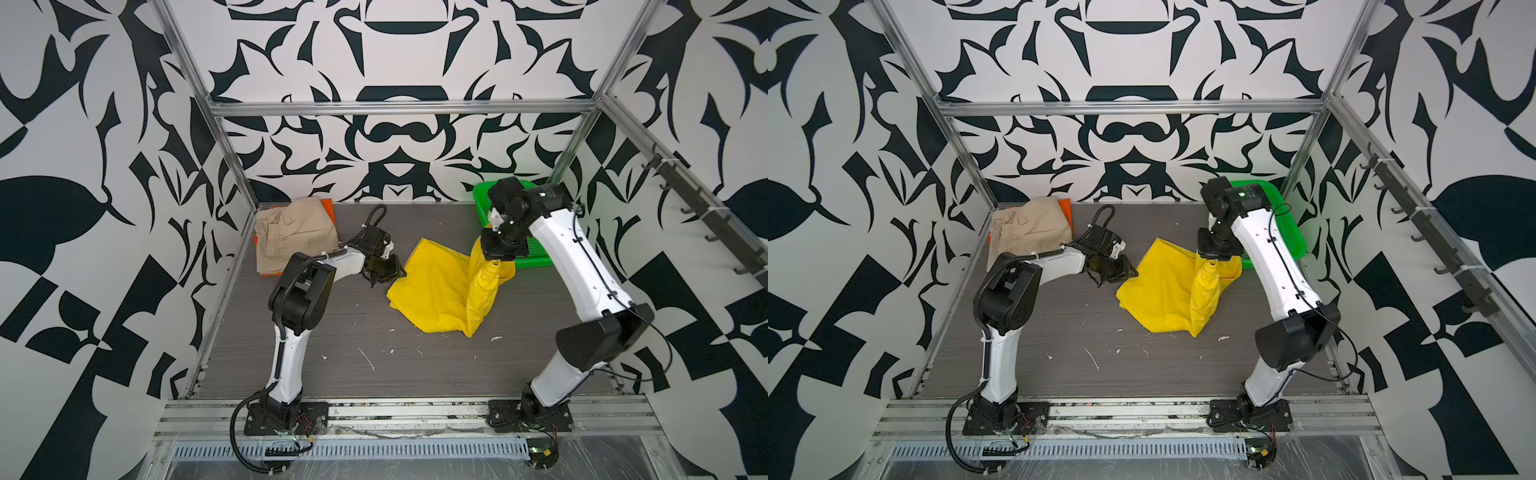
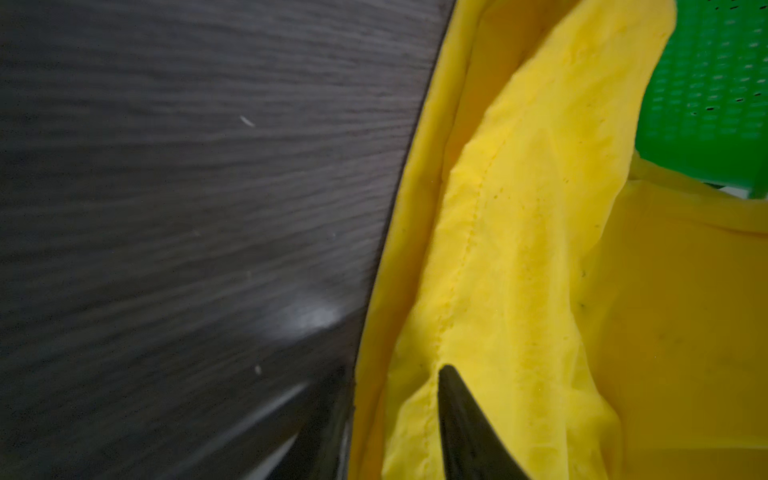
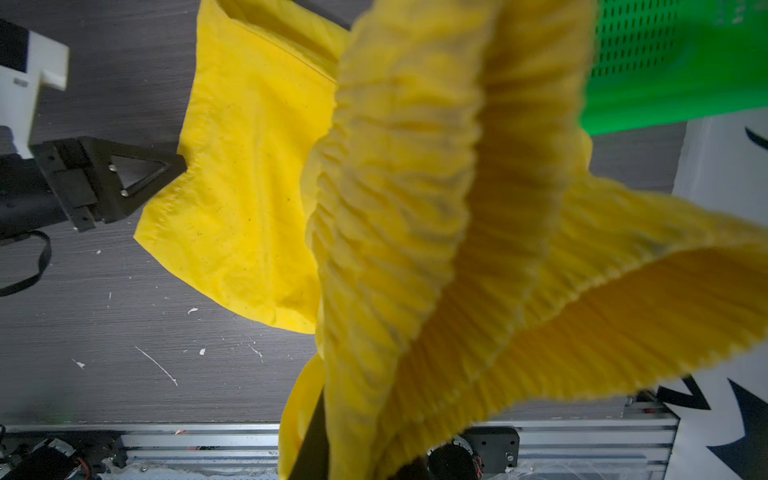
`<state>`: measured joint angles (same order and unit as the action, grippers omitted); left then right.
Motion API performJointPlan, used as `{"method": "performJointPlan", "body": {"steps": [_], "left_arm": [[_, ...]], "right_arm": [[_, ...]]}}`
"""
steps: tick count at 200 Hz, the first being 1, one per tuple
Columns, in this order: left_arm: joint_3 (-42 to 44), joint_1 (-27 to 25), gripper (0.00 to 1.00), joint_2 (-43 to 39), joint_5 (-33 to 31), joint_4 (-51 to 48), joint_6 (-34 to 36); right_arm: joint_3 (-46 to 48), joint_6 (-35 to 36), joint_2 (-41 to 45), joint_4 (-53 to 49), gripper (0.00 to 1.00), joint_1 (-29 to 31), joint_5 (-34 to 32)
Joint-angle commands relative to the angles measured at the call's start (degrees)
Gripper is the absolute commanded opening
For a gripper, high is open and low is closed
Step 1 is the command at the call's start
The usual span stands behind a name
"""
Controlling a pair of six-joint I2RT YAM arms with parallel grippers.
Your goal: Fold and stack the shorts
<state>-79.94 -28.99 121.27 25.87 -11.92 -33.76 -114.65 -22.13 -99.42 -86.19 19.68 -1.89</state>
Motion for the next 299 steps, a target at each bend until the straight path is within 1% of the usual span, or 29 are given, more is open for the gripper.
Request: {"method": "performJointPlan", "body": {"steps": [1, 23, 43, 64, 69, 79, 85, 92, 97, 102, 108, 115, 123, 133, 143, 155, 167, 177, 189, 205, 226, 255, 274, 299], "left_arm": [[2.2, 0.0, 0.30, 1.4, 0.3, 1.1, -1.3], [2.3, 0.1, 0.28, 1.3, 0.3, 1.3, -1.4], [2.3, 0.1, 0.28, 1.2, 0.3, 1.3, -1.4], [2.6, 0.1, 0.29, 0.1, 0.2, 1.0, -1.5], [2.6, 0.1, 0.29, -0.3, 0.0, 0.9, -1.5], [2.9, 0.5, 0.33, -1.0, -0.4, 0.8, -1.6], [3.1, 0.7, 0.38, -1.6, -0.5, 0.7, -1.8], [3.6, 1.3, 0.47, -2.2, -0.6, 0.7, -2.4], [4.0, 1.8, 0.53, -2.7, -0.4, 0.7, -2.8], [4.5, 2.3, 0.58, -3.3, -0.2, 1.0, -3.4], [5.3, 3.1, 0.63, -4.1, 0.2, 1.5, -4.2], [6.6, 3.9, 0.68, -5.2, 0.7, 2.4, -5.0], [8.0, 4.9, 0.72, -6.5, 1.3, 3.7, -6.1], [9.5, 6.2, 0.75, -7.7, 2.4, 5.3, -8.1], [10.3, 7.3, 0.78, -8.2, 5.0, 7.1, -10.1], [11.2, 8.4, 0.81, -8.5, 7.3, 9.8, -12.6], [12.0, 8.8, 0.81, -8.6, 8.9, 13.1, -14.7], [12.3, 8.9, 0.81, -8.5, 9.8, 15.1, -15.8], [12.1, 8.9, 0.83, -8.1, 11.0, 16.9, -16.5], [12.2, 8.9, 0.84, -7.7, 12.5, 18.7, -17.8], [14.1, 8.8, 0.84, -7.9, 12.8, 20.9, -19.1], [15.3, 8.2, 0.84, -7.0, 13.8, 21.3, -19.4], [15.3, 7.4, 0.84, -5.9, 14.0, 20.6, -18.9], [14.6, 5.9, 0.84, -4.1, 14.6, 20.2, -18.4]], "right_arm": [[-6.4, -3.1, -3.8, -5.6, 0.01, 4.5, -4.7], [-11.6, -3.9, -10.3, -5.4, 0.02, 8.9, -4.2], [-14.9, -4.0, -16.9, -4.3, 0.04, 11.7, -2.7], [-15.6, -4.0, -23.0, 0.1, 0.06, 13.4, 1.4], [-15.6, -3.9, -24.3, 1.8, 0.08, 13.8, 3.0], [-15.5, -3.8, -26.6, 4.8, 0.16, 14.4, 6.5], [-15.7, -3.5, -27.6, 6.3, 0.25, 14.7, 8.7], [-15.9, -3.2, -28.4, 8.0, 0.35, 14.8, 10.6], [-16.0, -3.3, -28.6, 8.8, 0.44, 14.8, 11.6], [-16.1, -3.4, -28.5, 9.4, 0.51, 14.9, 11.9], [-16.2, -3.2, -27.7, 10.3, 0.55, 14.8, 11.9], [-15.6, -2.9, -26.0, 11.4, 0.58, 14.8, 11.7], [-14.5, -2.6, -23.5, 13.0, 0.59, 14.7, 11.6], [-12.0, -2.6, -19.8, 15.2, 0.60, 13.9, 12.4], [-7.9, -2.8, -15.5, 18.5, 0.61, 12.5, 14.5], [-0.7, -4.4, -9.9, 23.8, 0.63, 10.5, 16.9], [7.6, -6.7, -5.0, 30.1, 0.64, 8.0, 18.5], [14.4, -8.4, -2.2, 34.5, 0.65, 6.4, 19.8], [19.9, -9.3, -0.7, 38.4, 0.60, 5.6, 21.3], [24.9, -10.6, -1.2, 42.1, 0.53, 5.5, 21.8], [30.2, -12.7, -3.4, 48.0, 0.43, 5.5, 22.8], [32.1, -13.8, -8.6, 51.8, 0.33, 5.5, 23.3], [32.9, -14.4, -11.4, 54.2, 0.26, 5.5, 23.2], [33.6, -15.0, -14.6, 55.4, 0.21, 5.3, 22.9]]}}
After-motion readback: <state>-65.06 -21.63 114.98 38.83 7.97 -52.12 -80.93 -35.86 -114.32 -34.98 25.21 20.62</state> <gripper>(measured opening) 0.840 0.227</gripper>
